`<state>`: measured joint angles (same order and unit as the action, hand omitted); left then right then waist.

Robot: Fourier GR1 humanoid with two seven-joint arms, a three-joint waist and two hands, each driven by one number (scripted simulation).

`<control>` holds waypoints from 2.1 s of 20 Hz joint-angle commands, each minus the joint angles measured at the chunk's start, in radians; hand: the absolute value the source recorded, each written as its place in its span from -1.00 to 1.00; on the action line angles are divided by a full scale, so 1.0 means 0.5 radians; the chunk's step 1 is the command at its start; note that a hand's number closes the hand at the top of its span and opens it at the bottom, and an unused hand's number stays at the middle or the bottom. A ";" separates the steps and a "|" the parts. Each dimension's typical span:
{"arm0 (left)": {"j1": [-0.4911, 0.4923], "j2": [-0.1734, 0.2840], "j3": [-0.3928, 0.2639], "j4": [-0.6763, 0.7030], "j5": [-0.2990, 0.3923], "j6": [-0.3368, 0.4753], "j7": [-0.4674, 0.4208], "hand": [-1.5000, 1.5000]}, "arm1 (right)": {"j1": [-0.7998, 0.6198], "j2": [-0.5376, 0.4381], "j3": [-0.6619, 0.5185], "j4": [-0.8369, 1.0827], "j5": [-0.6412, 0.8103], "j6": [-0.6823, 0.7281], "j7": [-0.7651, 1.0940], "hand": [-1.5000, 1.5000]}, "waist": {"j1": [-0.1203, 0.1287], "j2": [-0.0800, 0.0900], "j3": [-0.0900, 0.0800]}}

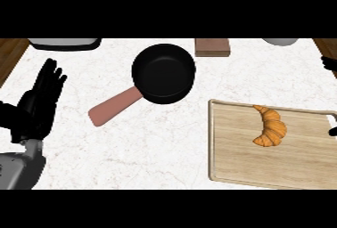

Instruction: Pick the croissant from the tray and place it in the pot

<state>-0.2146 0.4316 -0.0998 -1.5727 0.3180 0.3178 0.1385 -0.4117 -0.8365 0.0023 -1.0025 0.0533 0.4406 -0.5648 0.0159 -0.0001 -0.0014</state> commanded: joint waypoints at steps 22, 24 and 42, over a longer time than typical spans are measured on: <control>0.111 -0.205 0.120 -0.056 -0.204 -0.086 0.011 0.00 | 0.067 0.325 0.320 -0.684 0.681 0.340 1.019 -1.00 | -0.024 0.000 0.002; 0.087 -0.122 0.212 -0.088 -0.129 -0.189 0.054 0.00 | 0.066 0.377 0.360 -0.685 0.770 0.308 1.093 -1.00 | -0.019 0.000 0.003; -0.065 -0.316 0.312 0.018 -0.364 -0.244 0.088 0.00 | -0.019 0.660 0.202 -0.205 1.289 0.147 0.771 -1.00 | -0.026 0.002 0.003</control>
<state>-0.2060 0.2923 0.0520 -1.5918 0.1642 0.1972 0.1800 -0.3861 -0.5365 0.1216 -1.1689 0.6503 0.5309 -0.1647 0.0033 0.0005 0.0001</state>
